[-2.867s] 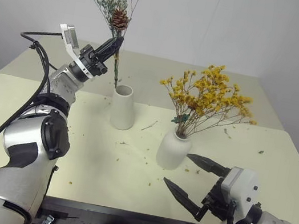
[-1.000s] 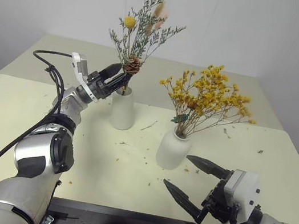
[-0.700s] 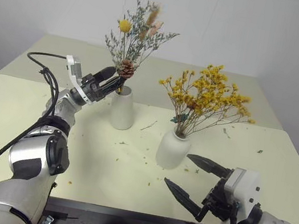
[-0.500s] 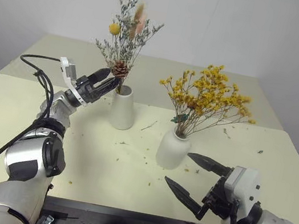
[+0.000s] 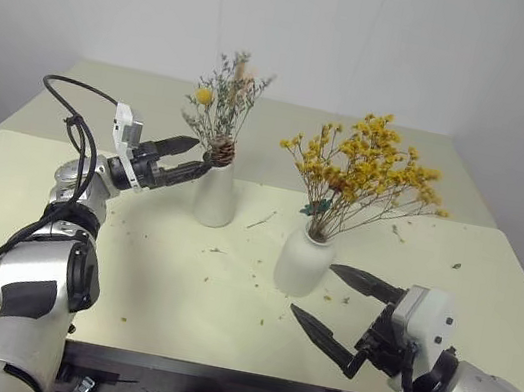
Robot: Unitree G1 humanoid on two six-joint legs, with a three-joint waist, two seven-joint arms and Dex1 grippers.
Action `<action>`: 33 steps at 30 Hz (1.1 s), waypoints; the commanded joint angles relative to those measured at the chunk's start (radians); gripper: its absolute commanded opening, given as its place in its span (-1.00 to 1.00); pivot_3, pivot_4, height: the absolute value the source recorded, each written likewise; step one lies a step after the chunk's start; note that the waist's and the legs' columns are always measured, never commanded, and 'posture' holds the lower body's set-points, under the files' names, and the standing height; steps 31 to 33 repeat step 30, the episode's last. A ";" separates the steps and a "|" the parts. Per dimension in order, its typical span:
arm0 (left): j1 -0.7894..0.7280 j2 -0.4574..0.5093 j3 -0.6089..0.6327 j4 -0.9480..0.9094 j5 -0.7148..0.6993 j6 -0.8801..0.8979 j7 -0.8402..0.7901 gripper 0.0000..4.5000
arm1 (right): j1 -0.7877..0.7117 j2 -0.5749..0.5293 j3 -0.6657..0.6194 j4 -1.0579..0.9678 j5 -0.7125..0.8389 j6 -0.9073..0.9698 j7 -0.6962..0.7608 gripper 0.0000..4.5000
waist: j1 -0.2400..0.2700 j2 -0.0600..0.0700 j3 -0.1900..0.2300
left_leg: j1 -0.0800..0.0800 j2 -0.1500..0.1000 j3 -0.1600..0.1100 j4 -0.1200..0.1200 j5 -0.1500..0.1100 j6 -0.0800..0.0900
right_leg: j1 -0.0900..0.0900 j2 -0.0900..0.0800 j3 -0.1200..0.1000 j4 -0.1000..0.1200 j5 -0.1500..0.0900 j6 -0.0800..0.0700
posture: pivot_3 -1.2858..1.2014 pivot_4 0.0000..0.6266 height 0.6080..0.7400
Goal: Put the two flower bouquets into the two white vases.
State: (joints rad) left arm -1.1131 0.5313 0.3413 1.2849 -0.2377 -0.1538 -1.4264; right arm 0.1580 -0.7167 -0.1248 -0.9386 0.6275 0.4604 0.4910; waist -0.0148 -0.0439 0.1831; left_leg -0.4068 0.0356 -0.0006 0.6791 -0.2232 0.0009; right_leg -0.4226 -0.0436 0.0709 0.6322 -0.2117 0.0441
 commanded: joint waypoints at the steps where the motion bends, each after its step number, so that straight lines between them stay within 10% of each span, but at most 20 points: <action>1: 0.022 0.047 0.024 -0.066 -0.044 0.005 -0.049 0.98 | 0.006 0.005 -0.019 -0.026 -0.007 -0.001 -0.007 1.00 | -0.004 0.000 0.000 | 0.000 0.000 0.000 0.000 0.000 0.000 | 0.000 0.000 0.000 0.000 0.000 0.000 | 0.03 -0.52 1.00; 33: 0.628 0.287 0.099 -1.161 -0.393 0.699 0.117 0.98 | 0.206 -0.160 -0.694 0.357 0.101 -0.045 0.500 1.00 | 0.000 0.000 -0.001 | 0.003 0.003 0.001 0.000 0.000 0.000 | 0.001 0.001 0.000 0.000 0.000 -0.001 | 0.03 -0.52 1.00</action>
